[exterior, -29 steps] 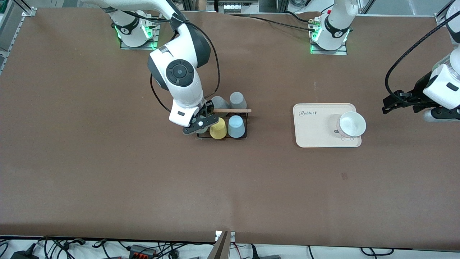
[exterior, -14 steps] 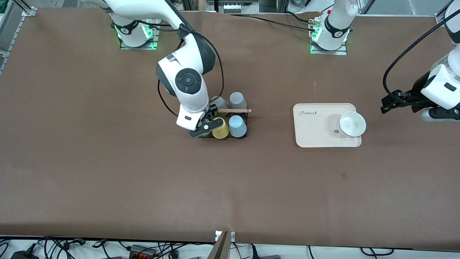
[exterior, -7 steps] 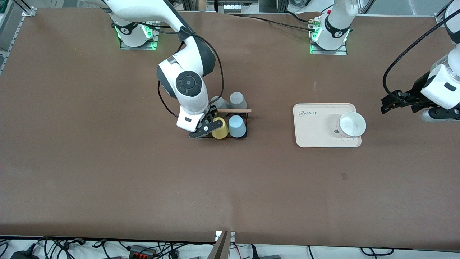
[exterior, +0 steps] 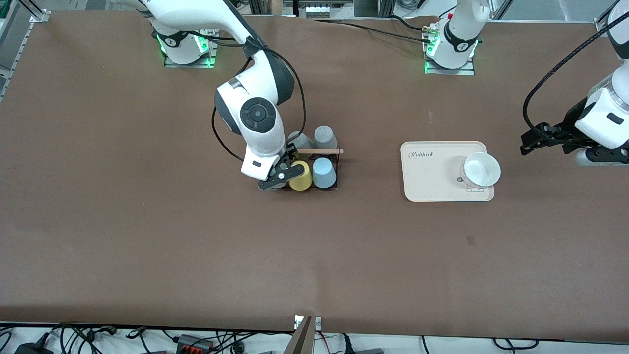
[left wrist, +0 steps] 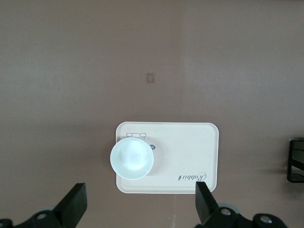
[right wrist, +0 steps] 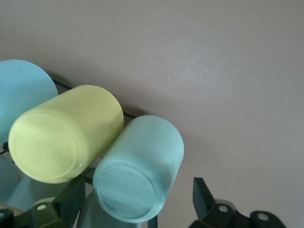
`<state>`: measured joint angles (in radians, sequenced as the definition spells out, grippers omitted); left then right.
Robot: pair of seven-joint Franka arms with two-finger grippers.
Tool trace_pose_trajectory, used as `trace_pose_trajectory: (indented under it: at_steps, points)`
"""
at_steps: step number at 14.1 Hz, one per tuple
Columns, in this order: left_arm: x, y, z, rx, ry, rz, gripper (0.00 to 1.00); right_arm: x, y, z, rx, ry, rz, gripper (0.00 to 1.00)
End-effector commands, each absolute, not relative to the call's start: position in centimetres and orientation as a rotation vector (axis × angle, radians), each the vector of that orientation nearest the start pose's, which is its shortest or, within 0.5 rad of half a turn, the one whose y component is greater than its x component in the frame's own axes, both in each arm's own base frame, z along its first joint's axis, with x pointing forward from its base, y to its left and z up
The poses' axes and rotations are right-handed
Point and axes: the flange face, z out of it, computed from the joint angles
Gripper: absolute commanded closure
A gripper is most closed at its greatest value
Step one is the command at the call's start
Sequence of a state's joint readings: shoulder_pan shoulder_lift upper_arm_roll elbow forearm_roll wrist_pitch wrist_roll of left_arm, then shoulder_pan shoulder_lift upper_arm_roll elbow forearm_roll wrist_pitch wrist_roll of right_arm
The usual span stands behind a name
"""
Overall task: Hang scattered cups on rack with three cups
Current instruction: 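Hang the green cup on the rack peg beside the yellow cup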
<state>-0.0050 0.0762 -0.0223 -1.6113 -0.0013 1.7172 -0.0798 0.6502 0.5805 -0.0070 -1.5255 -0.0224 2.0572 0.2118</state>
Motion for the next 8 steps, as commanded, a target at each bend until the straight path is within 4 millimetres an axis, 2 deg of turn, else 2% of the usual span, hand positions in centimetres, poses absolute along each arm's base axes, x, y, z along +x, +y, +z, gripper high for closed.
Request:
trace_pose_trajectory:
  at_steps: [1, 5, 7, 8]
  points:
    - [58.8, -1.7, 58.3, -3.142, -0.077, -0.067, 0.0, 55.9, 42.3, 33.4, -3.102, -0.692, 0.022, 0.0]
    - [58.7, -1.7, 58.9, -3.15, -0.079, -0.081, 0.0, 55.7, 40.9, 39.2, -3.093, -0.67, 0.007, 0.0]
    - [58.3, -1.8, 59.6, -3.15, -0.076, -0.096, 0.0, 55.5, 39.6, 43.5, -3.1, -0.645, 0.009, 0.0]
    - [58.1, -1.9, 59.7, -3.15, -0.074, -0.091, 0.0, 55.8, 38.2, 46.0, -3.106, -0.616, 0.009, 0.0]
